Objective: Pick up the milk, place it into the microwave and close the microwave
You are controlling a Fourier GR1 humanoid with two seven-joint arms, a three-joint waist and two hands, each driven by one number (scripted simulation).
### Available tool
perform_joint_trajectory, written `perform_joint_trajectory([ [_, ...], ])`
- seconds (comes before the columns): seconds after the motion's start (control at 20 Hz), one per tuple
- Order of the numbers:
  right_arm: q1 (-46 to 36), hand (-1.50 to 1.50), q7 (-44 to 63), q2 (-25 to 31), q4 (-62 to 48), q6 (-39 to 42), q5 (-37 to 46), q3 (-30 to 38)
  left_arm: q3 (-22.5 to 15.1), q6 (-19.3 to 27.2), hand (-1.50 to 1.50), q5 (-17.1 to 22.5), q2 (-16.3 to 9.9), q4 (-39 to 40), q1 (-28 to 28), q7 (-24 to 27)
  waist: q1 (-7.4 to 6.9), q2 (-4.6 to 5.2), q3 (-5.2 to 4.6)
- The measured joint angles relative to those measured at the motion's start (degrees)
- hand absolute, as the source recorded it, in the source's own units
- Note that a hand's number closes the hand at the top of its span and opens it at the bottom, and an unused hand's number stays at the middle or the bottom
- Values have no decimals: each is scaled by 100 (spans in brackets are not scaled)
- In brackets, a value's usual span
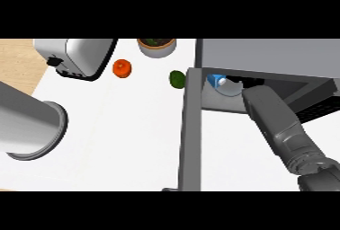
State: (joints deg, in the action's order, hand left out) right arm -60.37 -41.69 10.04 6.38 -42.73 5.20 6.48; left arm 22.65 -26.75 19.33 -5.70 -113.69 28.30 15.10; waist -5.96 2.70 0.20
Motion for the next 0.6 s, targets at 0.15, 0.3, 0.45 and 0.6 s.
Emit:
perform_joint_trajectory([
  [0.15,56,150,3,134,-75,-7,8,24,-18,-18,-150,9,-13,14,-44,-23,-45,28,4],
  [0.3,89,150,64,213,-146,-13,-34,92,-55,-6,-150,0,-9,-11,-64,-89,-77,45,8],
  [0.45,110,150,143,268,-224,-115,18,66,-84,23,-150,-21,-11,54,-164,-129,-108,73,9],
  [0.6,142,-150,139,320,-285,-126,123,-22,-138,55,-150,-105,20,148,-250,-125,-134,93,10],
])
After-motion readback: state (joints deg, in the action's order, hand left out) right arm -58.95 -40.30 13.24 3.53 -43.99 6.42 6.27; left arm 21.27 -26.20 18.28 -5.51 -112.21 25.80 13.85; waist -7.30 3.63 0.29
